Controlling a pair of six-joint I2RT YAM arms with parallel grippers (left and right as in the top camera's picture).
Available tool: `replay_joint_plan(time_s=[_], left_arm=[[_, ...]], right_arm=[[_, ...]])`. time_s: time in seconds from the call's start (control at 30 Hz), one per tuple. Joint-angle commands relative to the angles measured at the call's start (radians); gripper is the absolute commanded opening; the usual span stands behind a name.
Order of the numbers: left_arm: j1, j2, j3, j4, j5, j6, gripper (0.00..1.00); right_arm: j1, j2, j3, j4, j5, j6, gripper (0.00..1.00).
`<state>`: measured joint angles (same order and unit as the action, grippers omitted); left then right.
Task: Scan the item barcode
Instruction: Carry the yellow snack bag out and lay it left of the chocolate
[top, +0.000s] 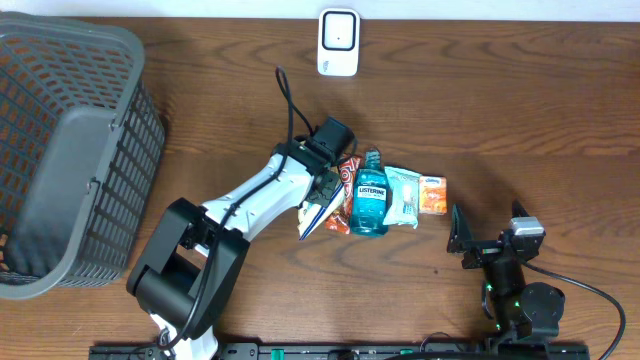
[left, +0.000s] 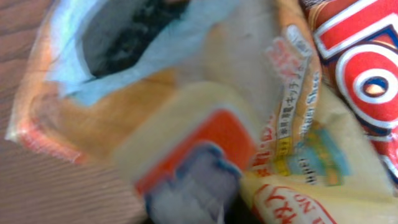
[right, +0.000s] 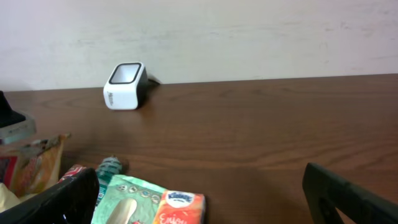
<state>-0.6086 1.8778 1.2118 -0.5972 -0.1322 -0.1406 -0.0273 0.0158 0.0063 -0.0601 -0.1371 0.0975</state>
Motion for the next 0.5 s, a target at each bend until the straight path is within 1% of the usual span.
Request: replay_joint_plan(time_s=[0.0,0.03,0.07,0.27,0.37,0.47], left_arm=[[0.003,-0.018,0.004,-0.019,-0.106,0.009,0.82],[0.003,-0.026,0.012,-0.029,-0.123,0.009,0.93],[0.003,-0.039,0.023,-0.038,-0.143,0.009,1.00],[0.003,-0.170,0.089,-0.035,-0.248,0.010,0.98],[0.003,-0.269,0.128,0.029,-0.297,0.018,0.98],[0.003,-0.368,0.173,0.141,-0.307,0.077,0.98]], right_arm=[[0.008,-0.003,-0.001,-0.004,0.004,-0.009,0.99],[0.008,-0.003,-0.001,-0.004,0.004,-0.009,0.99],[0.008,-0.003,-0.001,-0.004,0.004,-0.009,0.99],[0.008,-0.003,-0.001,-0.004,0.004,-0.009,0.99],[0.008,-0.003,-0.001,-0.004,0.004,-0.009,0.99],[0.008,-0.003,-0.001,-0.004,0.004,-0.009,0.99]])
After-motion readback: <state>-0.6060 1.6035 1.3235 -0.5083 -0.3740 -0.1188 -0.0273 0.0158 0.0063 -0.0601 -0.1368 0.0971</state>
